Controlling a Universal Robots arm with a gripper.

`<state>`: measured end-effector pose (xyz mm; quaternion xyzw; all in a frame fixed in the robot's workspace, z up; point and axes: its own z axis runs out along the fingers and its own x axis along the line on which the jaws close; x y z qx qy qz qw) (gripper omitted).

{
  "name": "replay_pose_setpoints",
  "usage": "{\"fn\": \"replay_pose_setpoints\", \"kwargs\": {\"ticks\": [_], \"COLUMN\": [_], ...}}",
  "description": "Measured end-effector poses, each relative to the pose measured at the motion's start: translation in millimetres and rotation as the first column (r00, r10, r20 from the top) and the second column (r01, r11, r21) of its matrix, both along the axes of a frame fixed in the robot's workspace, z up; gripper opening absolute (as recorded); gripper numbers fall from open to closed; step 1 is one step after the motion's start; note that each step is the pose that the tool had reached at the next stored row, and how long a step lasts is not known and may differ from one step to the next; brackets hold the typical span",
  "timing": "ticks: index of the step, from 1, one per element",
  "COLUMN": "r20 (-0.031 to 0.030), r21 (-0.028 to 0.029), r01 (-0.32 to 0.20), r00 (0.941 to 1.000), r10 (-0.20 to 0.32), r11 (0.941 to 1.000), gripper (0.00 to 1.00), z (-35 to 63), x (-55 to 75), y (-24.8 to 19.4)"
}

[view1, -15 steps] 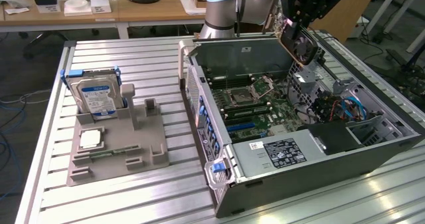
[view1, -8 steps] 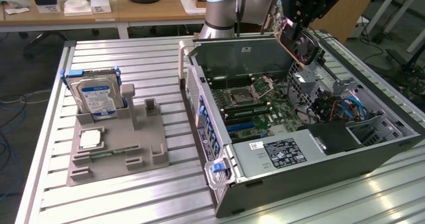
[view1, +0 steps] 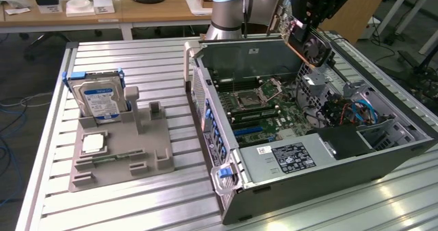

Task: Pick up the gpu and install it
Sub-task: 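Insert the gpu into the slot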

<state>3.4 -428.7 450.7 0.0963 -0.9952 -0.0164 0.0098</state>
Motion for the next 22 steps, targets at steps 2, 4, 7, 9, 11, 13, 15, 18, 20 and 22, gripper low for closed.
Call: {"fn": "replay_pose_setpoints", "kwargs": {"ticks": [2,4,7,9,11,13,15,18,20,22], "r20": [0.0,0.0001,0.0001,0.0001,0.0003,0.0003,0.0004,0.0004,0.0004,0.0004], "r21": [0.0,0.0,0.0002,0.0001,0.0003,0.0001,0.0001,0.0001,0.0,0.0], "r01": [-0.017,-0.034,-0.057,-0.075,-0.09,-0.101,-0.115,-0.137,-0.153,-0.17], "r00": [0.9999,0.9994,0.9984,0.9972,0.996,0.9949,0.9934,0.9906,0.9882,0.9854], "r10": [0.017,0.034,0.057,0.075,0.09,0.101,0.115,0.137,0.153,0.17], "r11": [0.9999,0.9994,0.9984,0.9972,0.996,0.9949,0.9934,0.9906,0.9882,0.9854], "gripper": [0.27,0.27,0.27,0.27,0.27,0.27,0.27,0.27,0.27,0.27], "z": [0.0,0.0,-0.1,-0.1,-0.1,-0.1,0.0,0.0,0.0,0.0], "x": [0.0,0.0,0.0,0.0,0.0,0.0,0.0,0.0,0.0,0.0], "y": [-0.1,-0.2,-0.4,-0.5,-0.9,-1.2,-1.5,-1.8,-1.9,-2.0]}}
